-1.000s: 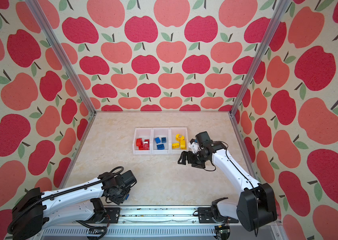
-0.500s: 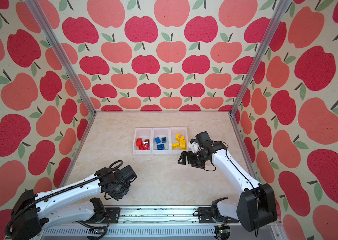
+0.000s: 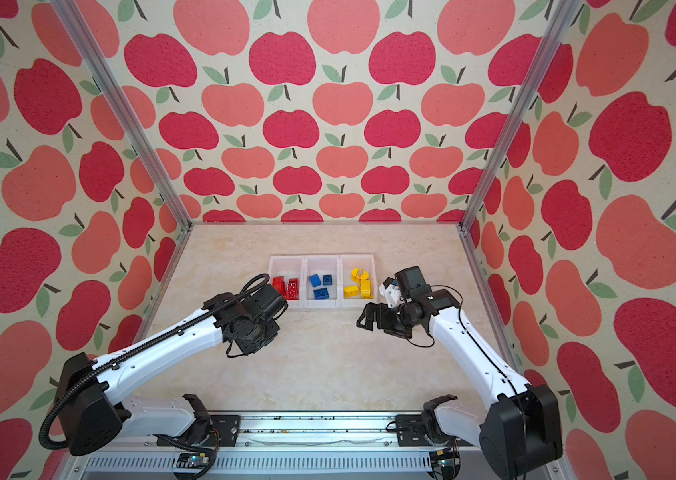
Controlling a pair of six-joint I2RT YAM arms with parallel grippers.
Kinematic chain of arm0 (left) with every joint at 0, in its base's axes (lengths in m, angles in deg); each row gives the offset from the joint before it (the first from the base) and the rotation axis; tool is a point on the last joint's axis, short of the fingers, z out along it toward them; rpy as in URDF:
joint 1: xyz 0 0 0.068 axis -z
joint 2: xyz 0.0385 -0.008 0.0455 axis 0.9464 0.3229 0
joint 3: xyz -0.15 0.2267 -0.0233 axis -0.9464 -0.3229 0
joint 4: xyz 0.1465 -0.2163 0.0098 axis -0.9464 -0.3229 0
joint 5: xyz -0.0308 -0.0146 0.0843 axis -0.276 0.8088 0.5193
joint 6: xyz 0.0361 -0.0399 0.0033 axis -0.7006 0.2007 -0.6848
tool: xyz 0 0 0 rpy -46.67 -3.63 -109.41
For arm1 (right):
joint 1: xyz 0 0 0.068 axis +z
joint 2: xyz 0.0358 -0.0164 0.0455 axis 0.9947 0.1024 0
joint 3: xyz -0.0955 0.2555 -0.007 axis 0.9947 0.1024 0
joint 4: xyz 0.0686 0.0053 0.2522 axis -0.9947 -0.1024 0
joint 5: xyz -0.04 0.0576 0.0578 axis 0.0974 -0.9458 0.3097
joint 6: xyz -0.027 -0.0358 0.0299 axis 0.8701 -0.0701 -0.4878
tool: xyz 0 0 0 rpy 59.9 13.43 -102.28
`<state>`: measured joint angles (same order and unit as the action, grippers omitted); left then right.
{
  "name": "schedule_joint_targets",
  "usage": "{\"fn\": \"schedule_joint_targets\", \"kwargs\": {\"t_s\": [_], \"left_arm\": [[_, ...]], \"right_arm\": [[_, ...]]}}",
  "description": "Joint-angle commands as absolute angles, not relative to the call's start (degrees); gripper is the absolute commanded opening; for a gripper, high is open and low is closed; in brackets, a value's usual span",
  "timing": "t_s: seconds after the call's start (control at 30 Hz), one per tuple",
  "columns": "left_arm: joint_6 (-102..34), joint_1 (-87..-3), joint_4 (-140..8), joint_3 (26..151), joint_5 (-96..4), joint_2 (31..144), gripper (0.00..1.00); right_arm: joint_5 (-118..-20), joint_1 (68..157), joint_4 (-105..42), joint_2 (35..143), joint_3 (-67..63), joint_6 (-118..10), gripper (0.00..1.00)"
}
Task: Sort the legos into containers by color
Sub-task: 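Lift the blue brick and carry it over the middle blue compartment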
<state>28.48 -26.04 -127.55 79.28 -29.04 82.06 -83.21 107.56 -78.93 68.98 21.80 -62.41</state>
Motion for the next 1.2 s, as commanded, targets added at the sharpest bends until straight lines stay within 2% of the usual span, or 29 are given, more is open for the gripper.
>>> {"fn": "schedule_joint_targets", "kwargs": {"t_s": [0.0, 0.23, 0.63, 0.9, 1.17], "left_arm": [[16.5, -27.7, -126.4, 84.2, -28.7, 85.3, 0.2], [4.6, -28.9, -125.1, 97.3, -30.4, 95.6, 0.2], [-7.5, -29.5, -121.9, 116.3, -36.4, 114.2, 0.19], [-11.0, -30.8, -122.7, 126.5, -37.5, 125.7, 0.18], [-12.9, -32.5, -123.1, 131.3, -37.5, 132.2, 0.18]], "right_arm": [[-82.3, 107.1, -78.5, 66.6, 23.2, -64.2, 0.99], [-81.5, 107.1, -78.4, 63.9, 24.4, -65.2, 0.99], [-80.4, 107.1, -77.2, 61.2, 25.9, -66.5, 0.99], [-80.3, 107.1, -76.9, 60.8, 26.2, -66.5, 0.99], [-80.5, 107.1, -76.8, 61.1, 26.2, -66.4, 0.99]]}}
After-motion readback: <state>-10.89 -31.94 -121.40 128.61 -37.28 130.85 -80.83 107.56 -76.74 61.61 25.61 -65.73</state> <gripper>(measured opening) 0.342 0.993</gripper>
